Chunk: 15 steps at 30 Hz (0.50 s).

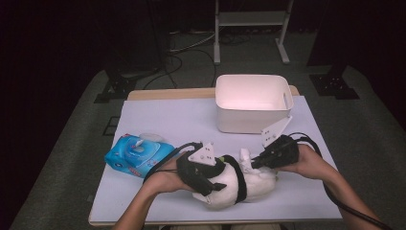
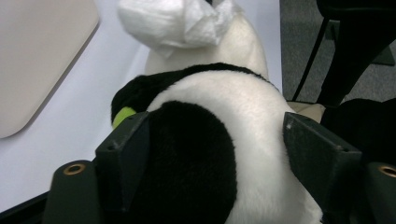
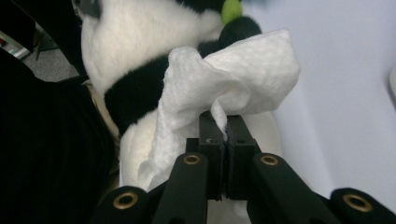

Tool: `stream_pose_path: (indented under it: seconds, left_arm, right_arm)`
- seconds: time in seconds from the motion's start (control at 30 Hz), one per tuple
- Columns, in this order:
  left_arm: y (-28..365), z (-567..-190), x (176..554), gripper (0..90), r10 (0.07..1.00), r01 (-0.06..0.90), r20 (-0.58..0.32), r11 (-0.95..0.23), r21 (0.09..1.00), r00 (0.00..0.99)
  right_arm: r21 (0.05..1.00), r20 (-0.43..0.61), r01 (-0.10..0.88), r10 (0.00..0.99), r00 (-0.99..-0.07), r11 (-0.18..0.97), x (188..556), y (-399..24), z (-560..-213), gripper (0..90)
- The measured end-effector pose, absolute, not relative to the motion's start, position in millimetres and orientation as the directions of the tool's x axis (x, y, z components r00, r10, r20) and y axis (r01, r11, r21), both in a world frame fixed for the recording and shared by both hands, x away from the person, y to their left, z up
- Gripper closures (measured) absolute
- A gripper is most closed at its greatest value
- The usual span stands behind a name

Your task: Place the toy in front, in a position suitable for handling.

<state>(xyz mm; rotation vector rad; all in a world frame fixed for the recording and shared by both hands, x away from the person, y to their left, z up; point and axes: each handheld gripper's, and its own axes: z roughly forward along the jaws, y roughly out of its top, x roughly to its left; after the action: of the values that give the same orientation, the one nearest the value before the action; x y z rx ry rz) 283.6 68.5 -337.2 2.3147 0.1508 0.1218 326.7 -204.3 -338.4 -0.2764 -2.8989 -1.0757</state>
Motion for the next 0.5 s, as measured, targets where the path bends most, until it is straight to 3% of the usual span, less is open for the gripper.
stream_pose_path:
  seconds: [0.5]
  left_arm:
    - [58, -326, 290, 21.7, 0.168, 0.047, 0.103, -0.706, 0.707, 0.980]
  right_arm:
    - [0.667, 0.115, 0.224, 0.198, -0.973, 0.710, 304, -236, -347, 87.3]
